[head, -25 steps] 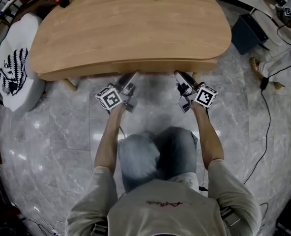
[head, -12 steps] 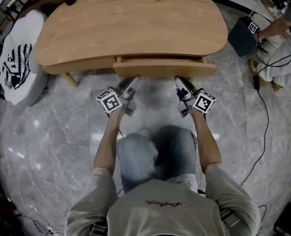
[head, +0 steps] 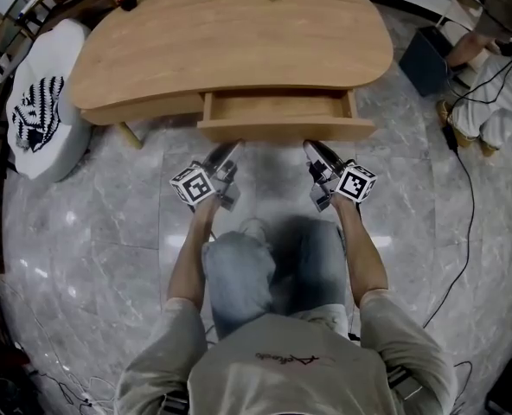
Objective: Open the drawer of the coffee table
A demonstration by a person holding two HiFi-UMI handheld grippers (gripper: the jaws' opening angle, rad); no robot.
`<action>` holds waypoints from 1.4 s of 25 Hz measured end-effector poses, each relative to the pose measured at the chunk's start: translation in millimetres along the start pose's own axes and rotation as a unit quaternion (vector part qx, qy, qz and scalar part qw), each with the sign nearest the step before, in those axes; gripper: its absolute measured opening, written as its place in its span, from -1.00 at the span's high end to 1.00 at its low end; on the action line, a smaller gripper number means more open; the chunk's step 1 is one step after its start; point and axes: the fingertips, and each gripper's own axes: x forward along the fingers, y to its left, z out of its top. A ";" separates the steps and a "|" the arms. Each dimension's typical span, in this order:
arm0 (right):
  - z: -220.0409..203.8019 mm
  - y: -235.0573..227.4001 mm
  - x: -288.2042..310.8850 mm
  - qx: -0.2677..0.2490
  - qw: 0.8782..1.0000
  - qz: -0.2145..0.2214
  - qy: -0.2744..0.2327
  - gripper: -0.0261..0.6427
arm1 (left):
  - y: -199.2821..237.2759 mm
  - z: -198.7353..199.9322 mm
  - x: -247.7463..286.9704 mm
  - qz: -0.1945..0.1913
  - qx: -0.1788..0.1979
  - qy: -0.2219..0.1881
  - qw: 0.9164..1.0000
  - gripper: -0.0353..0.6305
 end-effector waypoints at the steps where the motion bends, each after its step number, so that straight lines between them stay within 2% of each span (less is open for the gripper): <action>1: -0.1 0.9 0.2 -0.003 1.000 -0.005 0.004 0.70 | 0.2 0.0 0.2 0.005 0.000 0.000 1.000 0.33; 5: -1.8 7.8 -9.8 -0.028 0.999 -0.024 0.029 0.63 | -4.1 -5.2 -5.5 0.034 0.004 0.006 0.999 0.29; 9: 9.6 14.3 -35.8 -0.042 0.998 -0.045 0.011 0.68 | -13.6 -9.2 -26.5 0.070 0.029 0.009 0.997 0.32; 11: 15.7 15.5 -48.9 -0.058 0.996 -0.066 0.004 0.80 | -20.8 -9.4 -38.2 0.089 0.055 0.012 0.994 0.46; 14: 21.1 19.5 -63.7 -0.097 0.991 -0.097 0.008 0.91 | -35.0 -6.1 -47.3 0.111 0.114 0.021 0.987 0.84; 16: 19.5 24.6 -71.9 -0.130 0.985 -0.114 0.015 0.91 | -47.8 -8.4 -49.8 0.113 0.161 0.035 0.980 0.89; 18: 14.9 28.2 -76.9 -0.179 0.974 -0.137 0.029 0.91 | -59.4 -14.4 -49.3 0.109 0.211 0.059 0.970 0.89; 19: 12.6 28.9 -76.9 -0.211 0.965 -0.151 0.040 0.91 | -63.2 -16.9 -47.3 0.107 0.237 0.073 0.963 0.89; 21: 9.1 30.4 -69.7 -0.287 0.940 -0.172 0.070 0.91 | -67.3 -19.3 -38.9 0.103 0.288 0.097 0.947 0.89; 23: 4.2 33.9 -58.1 -0.342 0.918 -0.178 0.094 0.91 | -68.3 -23.6 -28.1 0.095 0.318 0.118 0.936 0.89; 25: 1.9 38.3 -45.1 -0.371 0.904 -0.183 0.107 0.91 | -67.9 -28.2 -16.3 0.084 0.326 0.136 0.932 0.89; 27: 3.6 46.3 -31.4 -0.383 0.898 -0.183 0.117 0.91 | -69.0 -28.3 -6.4 0.077 0.326 0.151 0.930 0.89; 32: 28.8 85.0 -1.7 -0.354 0.909 -0.175 0.131 0.91 | -92.2 3.2 9.2 0.079 0.314 0.181 0.929 0.89; 35: 62.2 122.6 15.4 -0.346 0.912 -0.172 0.137 0.91 | -122.5 40.3 18.2 0.084 0.301 0.183 0.932 0.89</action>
